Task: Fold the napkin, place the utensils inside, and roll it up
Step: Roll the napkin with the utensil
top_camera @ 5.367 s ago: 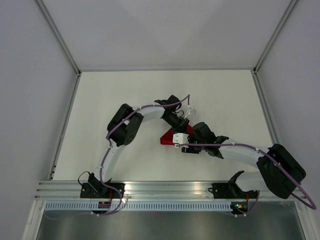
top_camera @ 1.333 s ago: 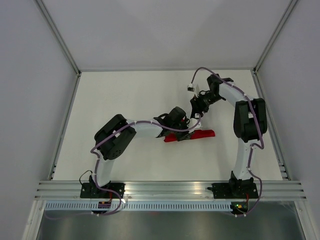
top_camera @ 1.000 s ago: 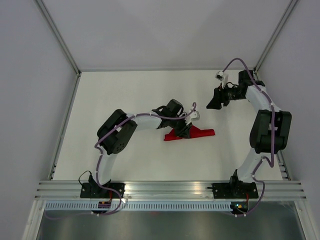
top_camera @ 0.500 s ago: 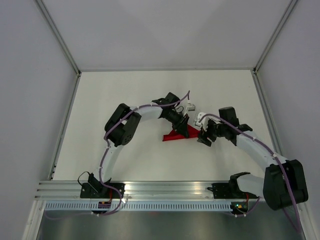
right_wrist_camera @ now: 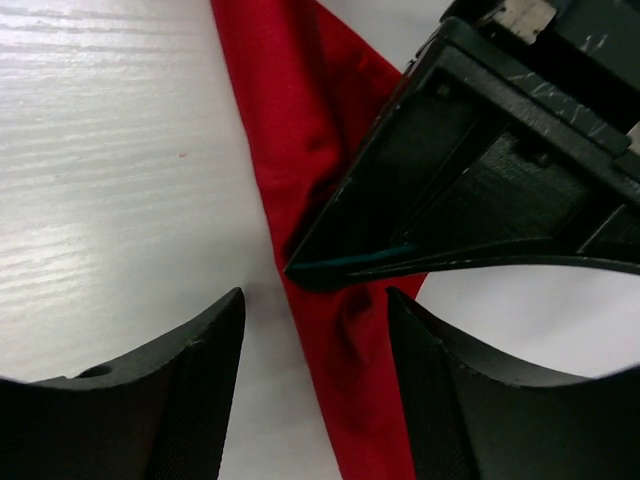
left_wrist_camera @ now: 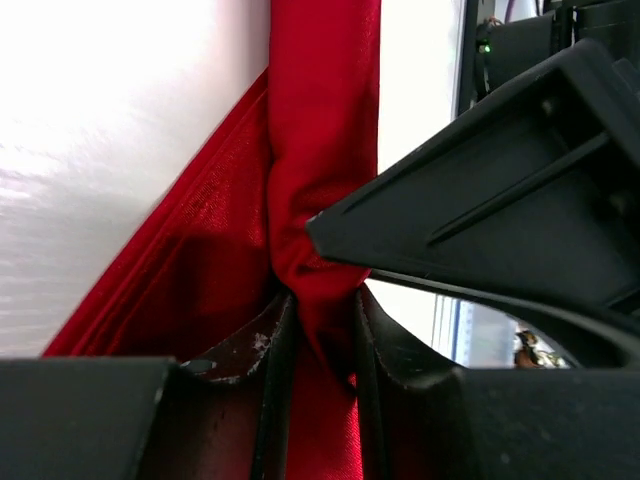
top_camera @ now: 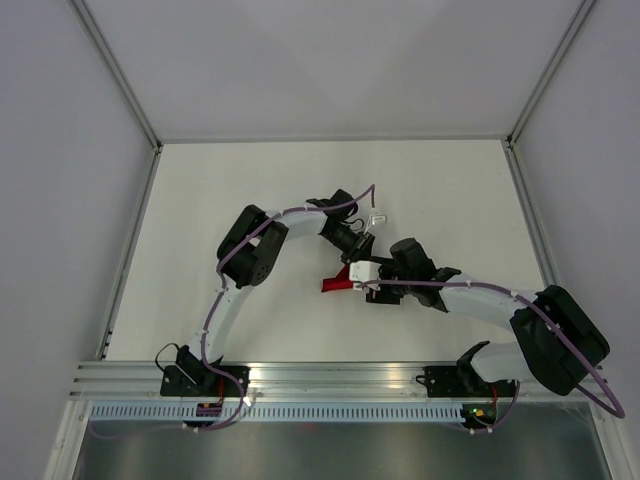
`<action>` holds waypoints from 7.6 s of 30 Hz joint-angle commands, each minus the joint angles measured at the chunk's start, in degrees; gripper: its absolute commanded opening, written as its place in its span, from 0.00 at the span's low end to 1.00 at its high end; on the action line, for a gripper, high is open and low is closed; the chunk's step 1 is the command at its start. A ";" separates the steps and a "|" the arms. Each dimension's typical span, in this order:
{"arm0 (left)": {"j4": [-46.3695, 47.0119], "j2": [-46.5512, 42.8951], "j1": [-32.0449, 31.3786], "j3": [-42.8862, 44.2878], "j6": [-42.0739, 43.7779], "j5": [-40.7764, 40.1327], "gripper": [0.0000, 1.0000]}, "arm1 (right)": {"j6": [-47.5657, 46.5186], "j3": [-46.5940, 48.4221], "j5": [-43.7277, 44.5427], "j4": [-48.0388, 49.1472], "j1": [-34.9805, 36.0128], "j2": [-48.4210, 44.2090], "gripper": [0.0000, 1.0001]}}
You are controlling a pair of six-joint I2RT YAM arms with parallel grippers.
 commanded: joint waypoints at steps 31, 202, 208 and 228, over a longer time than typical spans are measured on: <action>12.20 -26.72 9.61 -13.74 -6.85 -29.78 0.47 | -5.77 21.47 -11.96 -28.99 -4.63 19.32 0.15; -1.24 -11.02 4.77 -2.68 0.88 -12.57 0.47 | 2.67 19.11 1.38 -18.72 0.37 11.51 0.20; -0.80 -10.66 4.77 -2.95 1.15 -13.36 0.47 | 2.67 19.37 1.56 -19.34 0.37 7.91 0.43; -0.71 -8.12 4.86 -1.45 0.36 -12.57 0.44 | -7.35 -1.98 1.55 3.58 0.46 -4.75 0.69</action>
